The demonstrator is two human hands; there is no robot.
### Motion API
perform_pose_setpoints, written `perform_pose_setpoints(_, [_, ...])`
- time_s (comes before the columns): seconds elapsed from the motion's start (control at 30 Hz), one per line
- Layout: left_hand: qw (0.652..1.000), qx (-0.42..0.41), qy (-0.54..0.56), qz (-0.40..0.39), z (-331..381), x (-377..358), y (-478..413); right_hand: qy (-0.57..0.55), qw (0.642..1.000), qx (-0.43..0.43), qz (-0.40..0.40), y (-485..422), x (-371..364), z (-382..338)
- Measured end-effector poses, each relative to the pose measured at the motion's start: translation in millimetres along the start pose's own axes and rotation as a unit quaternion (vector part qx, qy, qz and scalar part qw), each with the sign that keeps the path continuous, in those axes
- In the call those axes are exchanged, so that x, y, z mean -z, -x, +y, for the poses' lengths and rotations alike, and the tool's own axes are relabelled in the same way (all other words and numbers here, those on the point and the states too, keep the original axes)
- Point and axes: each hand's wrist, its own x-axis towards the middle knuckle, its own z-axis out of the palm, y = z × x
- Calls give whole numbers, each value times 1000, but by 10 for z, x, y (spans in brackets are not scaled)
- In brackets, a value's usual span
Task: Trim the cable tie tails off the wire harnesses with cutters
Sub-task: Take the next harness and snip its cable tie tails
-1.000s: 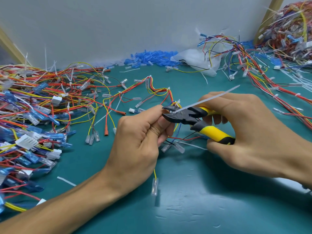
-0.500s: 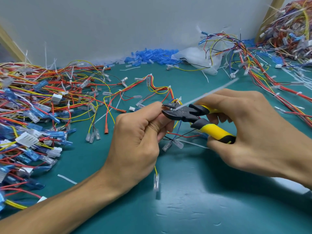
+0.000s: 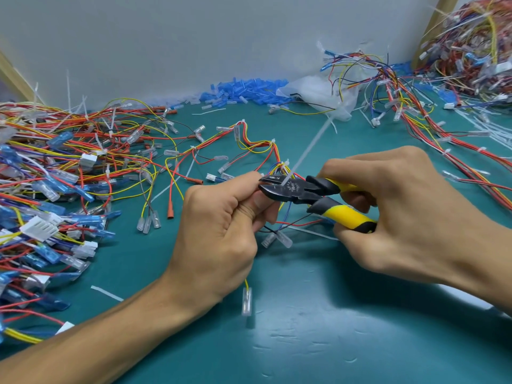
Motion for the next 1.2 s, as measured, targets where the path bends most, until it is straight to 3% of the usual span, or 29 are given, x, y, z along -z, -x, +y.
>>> perform_pose_setpoints(0.2, [1000,4,-1,9,16,3,2,-2,999,4,-40,14,-34,2])
perform_pose_setpoints(0.7, [1000,0,15,16,15,-8,-2,-50,997,-12,-51,28,-107,-1])
perform_pose_setpoints(0.93, [1000,-18,20,13,31,7,-1,-120,992,-9,-33,25,-131,-38])
perform_pose_setpoints(1.2, [997,-13,53,45,-3,9,-7,-79,997,-18,-4,-18,-116,72])
